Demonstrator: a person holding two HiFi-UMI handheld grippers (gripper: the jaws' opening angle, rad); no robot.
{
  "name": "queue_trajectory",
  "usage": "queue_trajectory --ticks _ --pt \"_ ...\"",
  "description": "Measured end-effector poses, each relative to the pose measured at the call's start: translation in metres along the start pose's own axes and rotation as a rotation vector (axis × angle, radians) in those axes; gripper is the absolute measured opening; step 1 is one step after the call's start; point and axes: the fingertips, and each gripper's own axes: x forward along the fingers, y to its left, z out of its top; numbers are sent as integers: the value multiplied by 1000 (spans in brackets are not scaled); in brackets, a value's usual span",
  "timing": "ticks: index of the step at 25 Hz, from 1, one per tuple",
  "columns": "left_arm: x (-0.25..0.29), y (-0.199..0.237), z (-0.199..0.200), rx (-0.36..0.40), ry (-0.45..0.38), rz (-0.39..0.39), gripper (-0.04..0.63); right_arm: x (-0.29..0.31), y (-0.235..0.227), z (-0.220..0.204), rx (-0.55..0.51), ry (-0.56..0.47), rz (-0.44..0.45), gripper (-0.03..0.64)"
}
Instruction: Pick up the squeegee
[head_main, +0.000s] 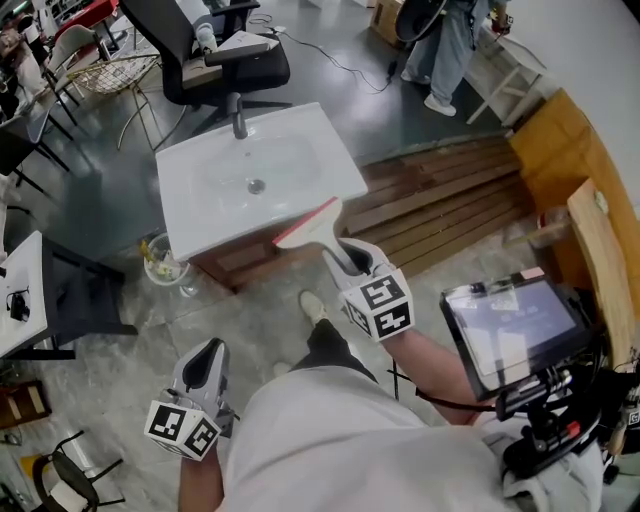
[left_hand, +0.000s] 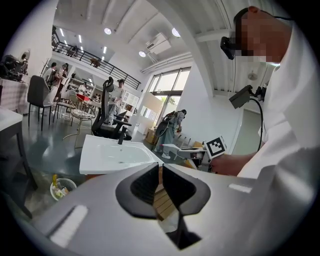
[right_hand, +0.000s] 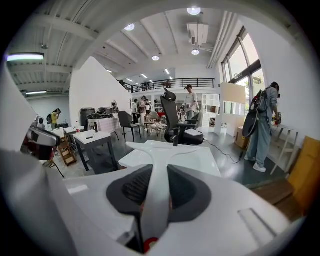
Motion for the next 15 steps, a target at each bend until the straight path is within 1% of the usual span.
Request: queue_trajectory --ticks 15 --pt "4 1 2 3 4 -12 31 0 8 4 -8 -6 15 95"
